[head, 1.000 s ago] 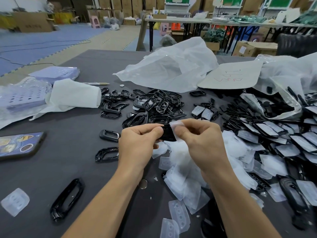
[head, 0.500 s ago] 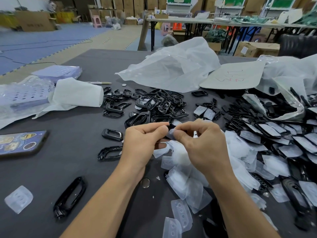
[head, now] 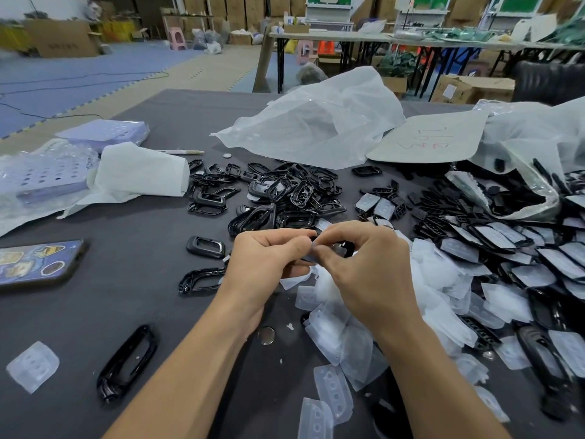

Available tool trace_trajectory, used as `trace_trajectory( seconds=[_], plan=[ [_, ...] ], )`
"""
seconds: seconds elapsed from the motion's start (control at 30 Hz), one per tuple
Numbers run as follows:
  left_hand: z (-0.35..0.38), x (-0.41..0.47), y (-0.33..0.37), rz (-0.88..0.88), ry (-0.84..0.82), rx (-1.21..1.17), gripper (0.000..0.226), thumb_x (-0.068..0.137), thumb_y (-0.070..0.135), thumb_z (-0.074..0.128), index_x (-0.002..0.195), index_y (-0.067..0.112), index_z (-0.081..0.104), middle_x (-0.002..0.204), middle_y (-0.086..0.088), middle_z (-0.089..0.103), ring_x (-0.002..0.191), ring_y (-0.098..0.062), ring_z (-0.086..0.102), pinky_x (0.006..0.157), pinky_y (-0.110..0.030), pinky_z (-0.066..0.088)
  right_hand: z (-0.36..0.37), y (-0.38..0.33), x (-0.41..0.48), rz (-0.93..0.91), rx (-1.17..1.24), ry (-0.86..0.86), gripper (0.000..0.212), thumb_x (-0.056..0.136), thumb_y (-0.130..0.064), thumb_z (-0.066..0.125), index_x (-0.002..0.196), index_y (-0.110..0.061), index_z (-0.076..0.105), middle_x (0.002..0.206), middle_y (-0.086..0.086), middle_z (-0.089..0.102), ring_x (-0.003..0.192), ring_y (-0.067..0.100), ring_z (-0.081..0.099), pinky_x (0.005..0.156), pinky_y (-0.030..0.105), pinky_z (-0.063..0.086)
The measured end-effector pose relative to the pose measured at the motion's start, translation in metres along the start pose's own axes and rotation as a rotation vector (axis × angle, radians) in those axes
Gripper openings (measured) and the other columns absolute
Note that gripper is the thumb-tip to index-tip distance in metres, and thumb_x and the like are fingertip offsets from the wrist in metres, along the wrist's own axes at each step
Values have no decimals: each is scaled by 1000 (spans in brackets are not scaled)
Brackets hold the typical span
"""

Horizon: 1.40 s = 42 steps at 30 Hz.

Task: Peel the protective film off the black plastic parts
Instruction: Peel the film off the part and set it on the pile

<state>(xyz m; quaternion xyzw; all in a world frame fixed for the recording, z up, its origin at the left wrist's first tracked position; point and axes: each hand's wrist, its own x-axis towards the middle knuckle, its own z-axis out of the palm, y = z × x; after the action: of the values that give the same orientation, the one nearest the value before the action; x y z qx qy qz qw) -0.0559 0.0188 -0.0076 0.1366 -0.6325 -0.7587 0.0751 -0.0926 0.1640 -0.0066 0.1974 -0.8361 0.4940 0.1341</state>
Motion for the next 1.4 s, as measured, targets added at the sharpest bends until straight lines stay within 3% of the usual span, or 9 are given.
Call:
trace_trajectory(
  seconds=[0.13,0.27,0.4,0.57,0.77,0.97,1.03,1.17,1.4],
  plan=[
    [-2,0,-1,19,-36,48,25,88,-7,71,97,13,83,89,-9,81,76,-12,77,63,-15,56,0,1,0,22,10,58,15,75,-23,90,76,-30,77,72,-21,71,73,4,68,67,23,53],
    [0,-1,0,26,-5,16,26,88,-7,71,88,15,84,86,-9,81,73,-13,76,61,-16,56,1,2,1,87,99,67,15,75,-24,89,80,-31,77,73,-20,72,69,3,68,63,13,51],
    [0,2,-1,26,64,-34,26,89,-7,71,85,16,83,85,-10,81,69,-15,77,59,-16,56,-6,3,6,278,359,9,13,84,-17,81,93,-26,78,72,-3,76,60,11,68,61,27,54],
    [-3,2,-1,40,16,-45,32,89,-6,66,85,19,85,90,-12,81,77,-19,78,62,-20,58,-14,2,10,356,561,-39,21,86,5,72,78,-13,79,70,14,74,55,20,63,51,24,51],
    [-4,2,0,2,-41,-69,39,65,8,55,89,15,85,94,-14,81,80,-23,79,60,-23,59,-13,2,10,328,551,6,27,86,6,70,72,-15,79,67,11,74,53,19,63,50,24,52],
    [-2,2,-2,36,11,13,17,92,7,68,88,12,84,85,-13,80,68,-17,76,58,-22,59,-10,2,10,314,512,21,29,86,5,70,71,-19,79,66,9,74,52,19,64,50,23,51],
    [-2,1,-2,51,54,24,12,91,5,74,86,12,83,79,-13,79,63,-17,74,57,-21,58,-10,2,10,315,511,13,27,86,5,70,73,-17,79,67,9,74,53,20,65,50,24,52],
    [-1,0,-2,78,85,49,25,88,0,77,74,20,84,73,-11,78,58,-16,72,56,-20,57,-8,2,8,304,515,-20,21,86,0,73,76,-17,79,71,9,75,55,21,67,52,24,52],
    [0,0,-1,72,99,19,15,90,1,72,85,11,82,74,-12,78,59,-17,73,55,-21,56,-5,2,7,306,513,-22,23,85,7,73,80,-14,77,69,10,75,53,20,65,51,24,51]
  ],
)
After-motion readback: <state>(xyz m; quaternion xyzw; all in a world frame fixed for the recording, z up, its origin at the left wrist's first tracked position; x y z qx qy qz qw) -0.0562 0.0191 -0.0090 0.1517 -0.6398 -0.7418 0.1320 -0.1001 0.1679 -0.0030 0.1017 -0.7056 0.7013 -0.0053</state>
